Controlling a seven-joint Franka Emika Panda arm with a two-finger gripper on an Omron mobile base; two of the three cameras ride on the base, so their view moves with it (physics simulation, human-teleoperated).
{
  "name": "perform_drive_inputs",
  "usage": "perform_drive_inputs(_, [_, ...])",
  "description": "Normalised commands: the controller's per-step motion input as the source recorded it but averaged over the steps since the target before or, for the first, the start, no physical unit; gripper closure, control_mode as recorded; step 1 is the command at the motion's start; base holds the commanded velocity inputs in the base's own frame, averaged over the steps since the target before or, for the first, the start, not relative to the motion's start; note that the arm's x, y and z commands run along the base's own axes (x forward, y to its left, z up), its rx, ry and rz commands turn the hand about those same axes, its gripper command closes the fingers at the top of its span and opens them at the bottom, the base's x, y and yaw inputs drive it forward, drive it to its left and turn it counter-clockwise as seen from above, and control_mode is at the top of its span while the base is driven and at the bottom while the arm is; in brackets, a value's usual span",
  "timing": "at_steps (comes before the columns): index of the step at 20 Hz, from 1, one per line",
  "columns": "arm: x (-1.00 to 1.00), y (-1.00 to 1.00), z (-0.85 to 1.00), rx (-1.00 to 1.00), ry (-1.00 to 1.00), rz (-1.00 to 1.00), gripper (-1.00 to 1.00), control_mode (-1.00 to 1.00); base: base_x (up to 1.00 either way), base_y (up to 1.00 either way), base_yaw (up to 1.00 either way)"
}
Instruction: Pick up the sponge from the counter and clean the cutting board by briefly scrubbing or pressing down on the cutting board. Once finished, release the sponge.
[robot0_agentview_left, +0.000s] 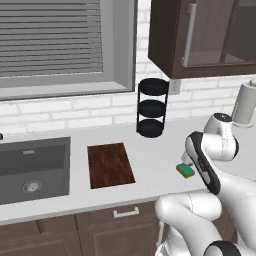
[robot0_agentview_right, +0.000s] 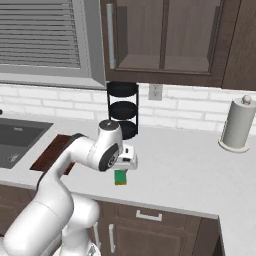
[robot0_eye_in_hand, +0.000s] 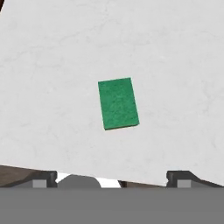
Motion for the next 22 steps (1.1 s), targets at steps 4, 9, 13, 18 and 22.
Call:
perform_drive_inputs(4, [0.25,0.0,-0.36,0.0,0.03,0.0,-1.0,-1.0,0.0,0.0,0.0])
perform_drive_inputs(9, [0.24,0.04,-0.34,0.0,0.03,0.0,-1.0,-1.0,0.0,0.0,0.0])
perform_drive_inputs(13, [0.26,0.01,-0.27,0.0,0.04,0.0,-1.0,-1.0,0.0,0.0,0.0])
perform_drive_inputs(18, [0.21,0.0,-0.26,0.0,0.01,0.0,-1.0,-1.0,0.0,0.0,0.0])
perform_drive_inputs(22, [0.19,0.0,-0.26,0.0,0.0,0.0,-1.0,-1.0,0.0,0.0,0.0])
